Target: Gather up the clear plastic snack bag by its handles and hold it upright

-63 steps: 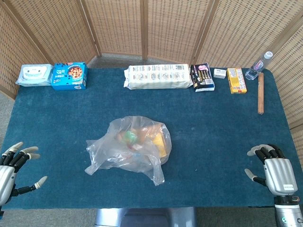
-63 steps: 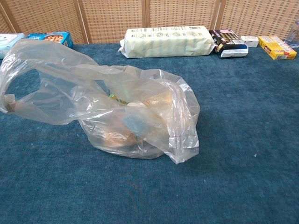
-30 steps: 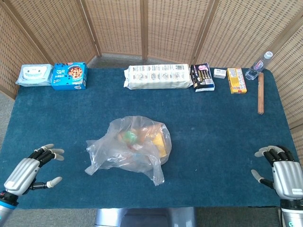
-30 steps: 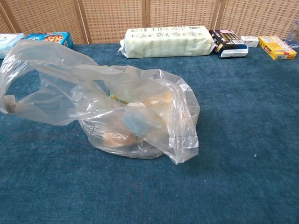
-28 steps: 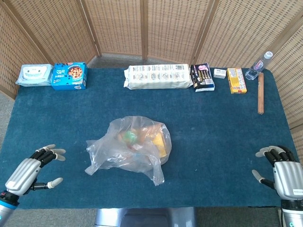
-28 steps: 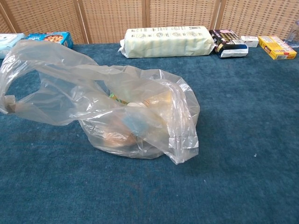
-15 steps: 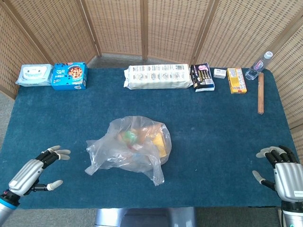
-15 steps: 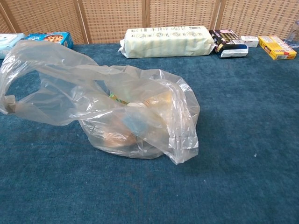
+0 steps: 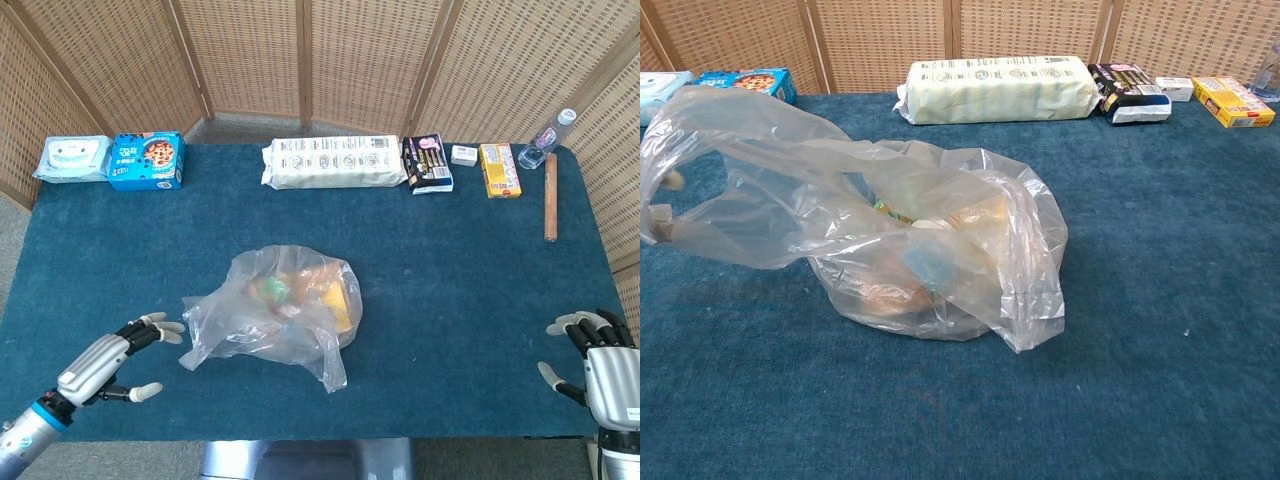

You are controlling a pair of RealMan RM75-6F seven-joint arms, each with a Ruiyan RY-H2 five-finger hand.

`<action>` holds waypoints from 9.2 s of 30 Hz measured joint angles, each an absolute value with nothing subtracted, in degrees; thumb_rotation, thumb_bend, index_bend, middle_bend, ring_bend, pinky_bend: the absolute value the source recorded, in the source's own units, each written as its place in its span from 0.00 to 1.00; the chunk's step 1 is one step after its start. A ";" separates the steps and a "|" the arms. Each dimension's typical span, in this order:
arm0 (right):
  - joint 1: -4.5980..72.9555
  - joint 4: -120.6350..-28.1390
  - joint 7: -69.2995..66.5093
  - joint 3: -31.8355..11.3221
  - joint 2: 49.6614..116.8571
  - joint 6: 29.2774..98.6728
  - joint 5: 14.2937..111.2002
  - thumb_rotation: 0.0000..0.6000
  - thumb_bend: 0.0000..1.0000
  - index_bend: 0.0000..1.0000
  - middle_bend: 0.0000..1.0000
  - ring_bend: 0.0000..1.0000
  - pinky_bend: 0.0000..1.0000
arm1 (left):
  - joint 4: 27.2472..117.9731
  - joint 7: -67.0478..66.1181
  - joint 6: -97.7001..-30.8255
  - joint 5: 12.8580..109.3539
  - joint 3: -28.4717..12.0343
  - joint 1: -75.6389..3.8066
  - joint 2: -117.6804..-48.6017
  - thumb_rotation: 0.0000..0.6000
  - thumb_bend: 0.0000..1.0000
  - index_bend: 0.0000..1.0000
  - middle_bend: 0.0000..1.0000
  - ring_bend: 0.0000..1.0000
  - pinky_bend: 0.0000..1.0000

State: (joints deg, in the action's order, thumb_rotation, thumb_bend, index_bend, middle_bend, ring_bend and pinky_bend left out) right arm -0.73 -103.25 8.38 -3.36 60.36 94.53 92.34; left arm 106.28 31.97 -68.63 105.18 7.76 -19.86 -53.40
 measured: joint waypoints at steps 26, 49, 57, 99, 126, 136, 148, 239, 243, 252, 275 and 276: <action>-1.53 -102.66 7.79 -3.52 60.50 95.49 92.91 1.00 0.20 0.41 0.37 0.27 0.16 | 111.05 38.03 -61.21 104.90 6.96 -30.53 -56.71 0.00 0.08 0.24 0.19 0.07 0.11; -1.81 -102.22 7.36 -3.77 60.69 95.51 92.63 1.00 0.20 0.41 0.37 0.27 0.16 | 112.48 34.60 -63.30 104.53 7.76 -31.96 -52.80 0.00 0.08 0.23 0.19 0.07 0.12; -1.93 -102.28 7.52 -3.82 60.73 95.71 92.75 1.00 0.20 0.41 0.37 0.27 0.16 | 113.68 30.02 -62.72 104.21 7.55 -32.04 -53.01 0.00 0.08 0.23 0.19 0.07 0.12; -2.04 -102.86 8.51 -4.26 60.56 95.97 92.88 1.00 0.20 0.41 0.37 0.27 0.15 | 106.23 73.73 -56.95 102.78 6.60 -44.32 -63.35 0.00 0.10 0.23 0.19 0.16 0.33; -1.47 -102.73 8.57 -4.44 60.93 95.14 92.72 1.00 0.20 0.41 0.37 0.27 0.15 | 91.81 134.23 -80.63 102.62 9.96 -44.03 -63.94 0.00 0.11 0.23 0.23 0.24 0.40; -1.49 -102.32 8.12 -4.60 60.95 95.36 92.58 1.00 0.20 0.41 0.37 0.27 0.15 | 90.64 133.35 -74.18 102.98 11.82 -45.61 -64.66 0.00 0.11 0.20 0.23 0.23 0.36; -1.75 -101.99 7.54 -4.56 60.91 96.21 93.16 1.00 0.20 0.41 0.37 0.27 0.15 | 93.39 135.51 -63.73 99.66 9.59 -51.94 -66.28 0.00 0.11 0.11 0.23 0.22 0.36; 0.19 -101.73 6.79 -5.22 61.30 94.57 93.10 1.00 0.20 0.41 0.37 0.27 0.14 | 90.69 151.84 -83.37 99.37 6.71 -46.85 -65.13 0.06 0.24 0.62 0.64 0.58 0.56; 0.17 -101.52 6.62 -5.19 61.36 94.61 93.01 1.00 0.20 0.41 0.37 0.27 0.14 | 90.77 149.47 -79.83 99.77 7.43 -47.32 -64.73 0.00 0.24 0.57 0.59 0.55 0.55; -0.03 -101.09 6.14 -5.20 61.30 95.03 92.86 1.00 0.20 0.41 0.37 0.27 0.13 | 92.48 141.64 -68.11 98.29 8.19 -50.54 -63.84 0.00 0.21 0.42 0.48 0.45 0.54; 3.02 -100.31 3.46 -5.93 61.31 90.92 92.24 1.00 0.21 0.41 0.37 0.27 0.17 | 93.22 140.24 -72.85 101.80 5.23 -53.99 -59.65 0.00 0.19 0.41 0.48 0.45 0.54; 3.54 -100.38 3.01 -6.03 61.32 90.44 92.44 1.00 0.21 0.41 0.37 0.27 0.17 | 93.58 139.57 -72.42 101.65 5.08 -54.23 -59.34 0.00 0.19 0.41 0.48 0.45 0.54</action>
